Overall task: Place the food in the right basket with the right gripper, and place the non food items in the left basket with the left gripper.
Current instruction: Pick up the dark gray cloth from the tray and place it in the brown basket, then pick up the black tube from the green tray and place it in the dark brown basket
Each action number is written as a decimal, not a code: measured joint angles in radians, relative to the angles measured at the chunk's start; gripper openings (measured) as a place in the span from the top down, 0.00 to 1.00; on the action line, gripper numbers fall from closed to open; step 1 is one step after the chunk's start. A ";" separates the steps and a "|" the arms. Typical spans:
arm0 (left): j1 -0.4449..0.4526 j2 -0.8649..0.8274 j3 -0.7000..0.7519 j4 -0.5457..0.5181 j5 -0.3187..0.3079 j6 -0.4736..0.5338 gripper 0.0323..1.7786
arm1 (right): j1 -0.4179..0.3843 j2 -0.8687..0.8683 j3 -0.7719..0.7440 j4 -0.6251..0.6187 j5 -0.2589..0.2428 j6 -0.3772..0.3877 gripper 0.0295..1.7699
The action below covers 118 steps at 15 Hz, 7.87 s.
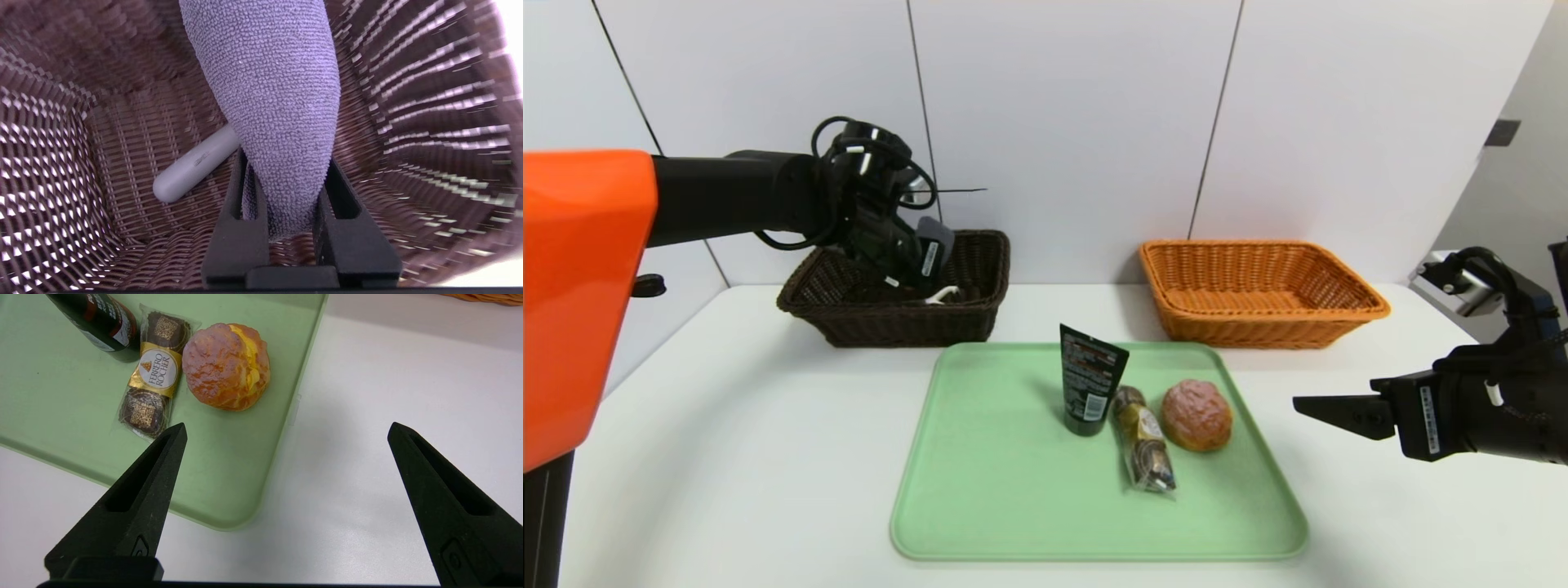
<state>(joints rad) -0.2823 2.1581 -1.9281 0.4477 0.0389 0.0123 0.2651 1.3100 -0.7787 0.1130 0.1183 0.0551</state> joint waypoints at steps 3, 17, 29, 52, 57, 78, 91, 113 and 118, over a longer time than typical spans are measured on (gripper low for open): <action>0.003 0.012 -0.002 0.011 -0.001 -0.001 0.56 | 0.000 0.000 0.000 0.000 0.001 0.000 0.04; -0.079 -0.228 0.094 0.036 -0.229 -0.102 0.13 | 0.000 -0.013 0.018 -0.024 0.000 -0.001 0.04; -0.225 -0.395 0.668 -0.330 -0.784 0.321 0.06 | 0.000 -0.009 0.028 -0.024 0.000 -0.002 0.04; -0.226 -0.076 0.581 -0.537 -0.818 0.478 0.05 | -0.002 -0.009 0.059 -0.024 -0.008 0.000 0.04; -0.257 -0.045 0.537 -0.538 -0.814 0.437 0.05 | -0.009 -0.009 0.062 -0.025 -0.007 0.000 0.04; -0.273 -0.168 0.533 -0.534 -0.789 0.361 0.83 | -0.009 -0.009 0.070 -0.026 -0.006 -0.002 0.04; -0.082 -0.279 0.351 -0.534 -0.238 0.172 0.83 | -0.009 -0.019 0.078 -0.026 -0.007 -0.002 0.04; -0.018 0.053 0.239 -0.600 -0.260 0.098 0.63 | -0.007 -0.011 0.085 -0.026 -0.005 -0.003 0.04; -0.016 0.017 0.245 -0.599 -0.260 0.091 0.35 | -0.007 -0.013 0.085 -0.026 -0.005 -0.003 0.04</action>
<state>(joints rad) -0.2981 2.1753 -1.6832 -0.1511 -0.2206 0.1034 0.2577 1.2974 -0.6936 0.0870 0.1130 0.0519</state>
